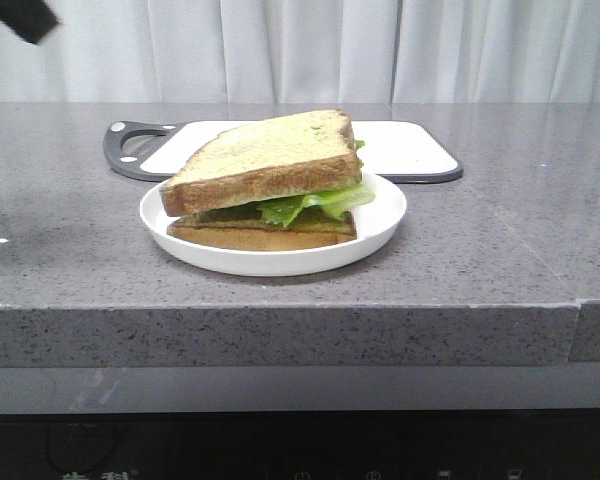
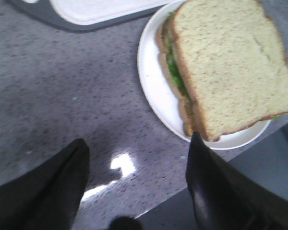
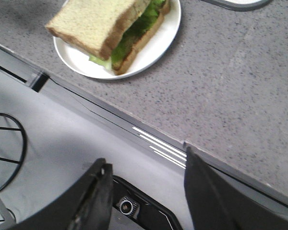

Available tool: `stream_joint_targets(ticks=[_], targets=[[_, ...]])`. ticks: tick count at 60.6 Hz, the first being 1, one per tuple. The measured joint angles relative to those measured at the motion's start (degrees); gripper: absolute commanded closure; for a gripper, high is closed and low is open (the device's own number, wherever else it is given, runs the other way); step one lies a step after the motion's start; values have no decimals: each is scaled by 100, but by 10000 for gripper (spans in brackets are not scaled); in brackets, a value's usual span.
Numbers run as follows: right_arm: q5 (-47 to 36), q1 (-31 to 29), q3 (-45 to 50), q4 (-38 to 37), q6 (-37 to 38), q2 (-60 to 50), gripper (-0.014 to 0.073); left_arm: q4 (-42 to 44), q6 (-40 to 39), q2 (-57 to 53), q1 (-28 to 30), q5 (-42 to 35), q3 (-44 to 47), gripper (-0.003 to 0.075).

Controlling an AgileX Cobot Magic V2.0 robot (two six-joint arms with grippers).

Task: Left arm grabs bread, right arm adds lettuce
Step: 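Open the left gripper and withdraw it from the sandwich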

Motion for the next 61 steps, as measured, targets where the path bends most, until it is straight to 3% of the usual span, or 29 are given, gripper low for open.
stream_joint_targets(ticks=[20, 41, 47, 61], targets=[[13, 0, 0, -1381, 1333, 0, 290, 2001, -1654, -1848, -183, -643, 1214, 280], [-127, 0, 0, -1505, 1609, -96, 306, 2006, -1855, -3599, -194, -1681, 2381, 291], [-309, 0, 0, -1505, 1609, -262, 383, 2006, -1855, -3869, -194, -1883, 2544, 379], [-558, 0, 0, -1505, 1609, -636, 640, 2006, -1855, -3975, -194, -2046, 2609, 669]])
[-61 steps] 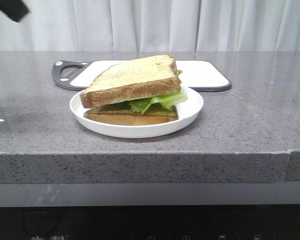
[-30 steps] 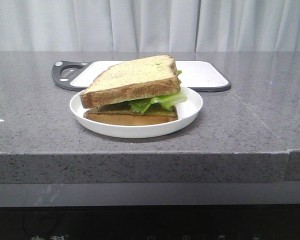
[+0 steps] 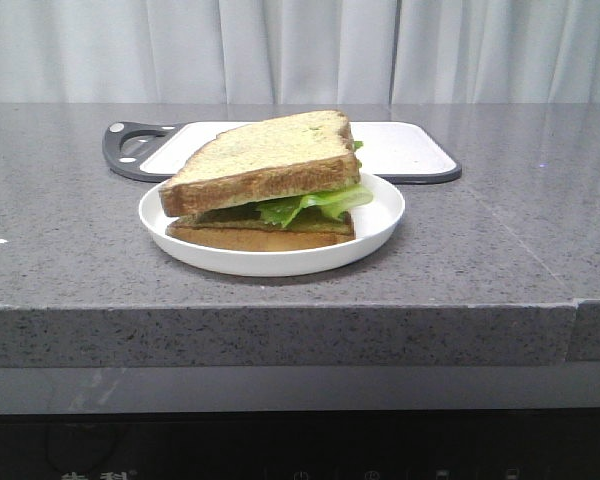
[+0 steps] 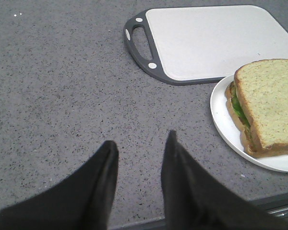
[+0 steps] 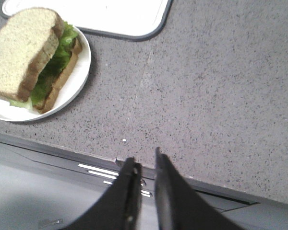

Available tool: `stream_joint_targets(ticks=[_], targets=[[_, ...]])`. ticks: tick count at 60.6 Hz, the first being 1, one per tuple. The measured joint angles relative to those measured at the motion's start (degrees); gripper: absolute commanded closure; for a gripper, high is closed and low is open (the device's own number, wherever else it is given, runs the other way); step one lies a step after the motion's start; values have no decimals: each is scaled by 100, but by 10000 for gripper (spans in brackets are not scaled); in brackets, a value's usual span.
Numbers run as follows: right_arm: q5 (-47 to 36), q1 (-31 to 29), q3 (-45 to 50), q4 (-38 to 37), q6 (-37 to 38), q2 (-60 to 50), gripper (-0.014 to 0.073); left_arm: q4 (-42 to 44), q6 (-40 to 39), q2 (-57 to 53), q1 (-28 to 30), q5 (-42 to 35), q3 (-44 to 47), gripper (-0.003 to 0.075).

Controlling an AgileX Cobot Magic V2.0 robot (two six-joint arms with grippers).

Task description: Left arm grabs bread, right arm adds lettuce

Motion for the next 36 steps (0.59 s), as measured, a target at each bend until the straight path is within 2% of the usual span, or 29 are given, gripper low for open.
stream_joint_targets(ticks=[2, 5, 36], targets=[[-9, 0, 0, 0, 0, -13, 666, 0, 0, 0, 0, -22, 0, 704], [-15, 0, 0, 0, 0, -12, 657, 0, 0, 0, 0, -49, 7, 741], [-29, 0, 0, -9, 0, -12, 660, 0, -3, 0, 0, -255, 7, 741]])
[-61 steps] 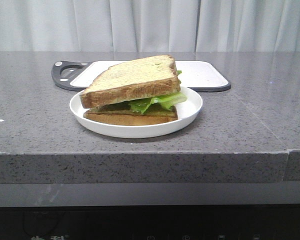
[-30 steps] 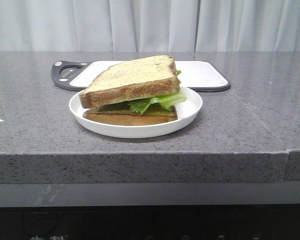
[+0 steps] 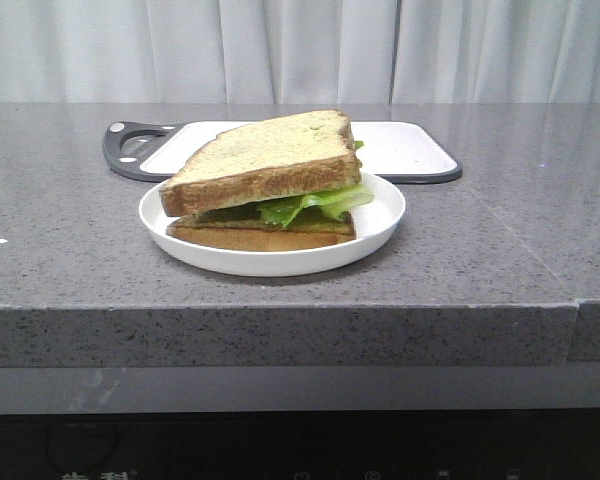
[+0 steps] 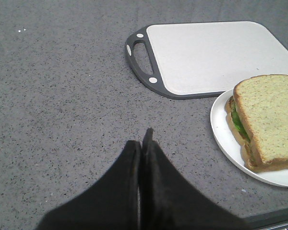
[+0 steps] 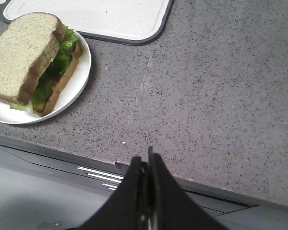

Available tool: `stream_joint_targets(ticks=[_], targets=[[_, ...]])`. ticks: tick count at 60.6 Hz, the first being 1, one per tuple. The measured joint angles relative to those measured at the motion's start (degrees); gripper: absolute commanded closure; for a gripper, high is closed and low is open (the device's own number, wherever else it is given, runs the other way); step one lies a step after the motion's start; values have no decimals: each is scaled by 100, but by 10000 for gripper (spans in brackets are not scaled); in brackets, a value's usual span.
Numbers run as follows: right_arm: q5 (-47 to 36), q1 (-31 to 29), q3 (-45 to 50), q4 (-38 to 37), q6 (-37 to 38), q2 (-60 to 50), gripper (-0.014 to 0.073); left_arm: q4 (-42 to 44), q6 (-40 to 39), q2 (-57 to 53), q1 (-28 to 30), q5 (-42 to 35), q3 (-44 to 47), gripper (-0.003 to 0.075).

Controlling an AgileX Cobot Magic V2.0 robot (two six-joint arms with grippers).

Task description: Left arm grabs bread, right arm adds lettuce

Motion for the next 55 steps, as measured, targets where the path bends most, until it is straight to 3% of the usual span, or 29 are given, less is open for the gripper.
stream_joint_targets(ticks=[20, 44, 55], targets=[[0, 0, 0, -13, 0, 0, 660, 105, 0, -314, 26, -344, 293, 741], [0, 0, 0, -13, 0, 0, 660, 107, 9, -3062, 666, -2197, 3452, 741], [0, 0, 0, -13, 0, 0, 660, 48, -4, -3593, 692, -2873, 4228, 741]])
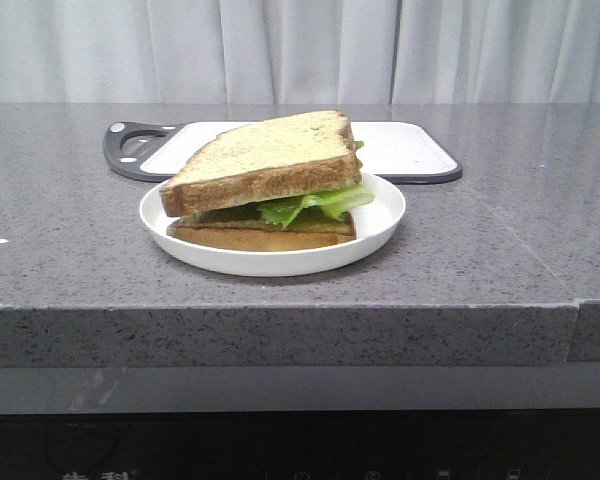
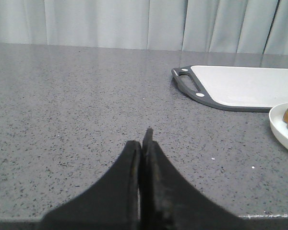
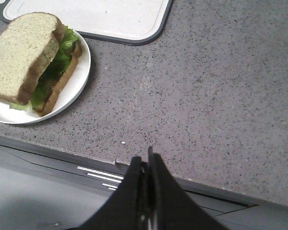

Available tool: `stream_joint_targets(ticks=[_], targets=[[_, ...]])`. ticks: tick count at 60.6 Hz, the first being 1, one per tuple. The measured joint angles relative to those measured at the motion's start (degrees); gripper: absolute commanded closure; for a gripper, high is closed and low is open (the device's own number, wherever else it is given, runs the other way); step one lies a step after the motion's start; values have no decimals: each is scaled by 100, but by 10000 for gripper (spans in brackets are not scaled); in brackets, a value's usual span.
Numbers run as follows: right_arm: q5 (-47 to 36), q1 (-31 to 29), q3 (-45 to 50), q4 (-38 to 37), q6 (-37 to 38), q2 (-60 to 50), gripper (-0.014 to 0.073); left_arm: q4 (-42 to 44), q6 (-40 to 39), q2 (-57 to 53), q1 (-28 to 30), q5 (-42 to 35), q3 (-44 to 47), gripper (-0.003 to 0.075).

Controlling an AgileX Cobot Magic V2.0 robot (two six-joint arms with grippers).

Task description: Left arm grabs bread, right arm adds lettuce

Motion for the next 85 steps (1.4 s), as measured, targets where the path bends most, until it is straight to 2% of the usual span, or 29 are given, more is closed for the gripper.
stream_joint_targets(ticks=[15, 36, 57, 69, 85], targets=[[0, 0, 0, 0, 8, 0, 660, 629, -800, -29, 0, -510, 378, 741], [0, 0, 0, 0, 8, 0, 660, 331, -187, -29, 0, -698, 378, 741], [0, 0, 0, 0, 8, 0, 660, 373, -187, -29, 0, -736, 378, 741], [0, 0, 0, 0, 8, 0, 660, 630, -571, -29, 0, -715, 378, 741], [0, 0, 0, 0, 8, 0, 660, 679, -622, -29, 0, -715, 378, 741]])
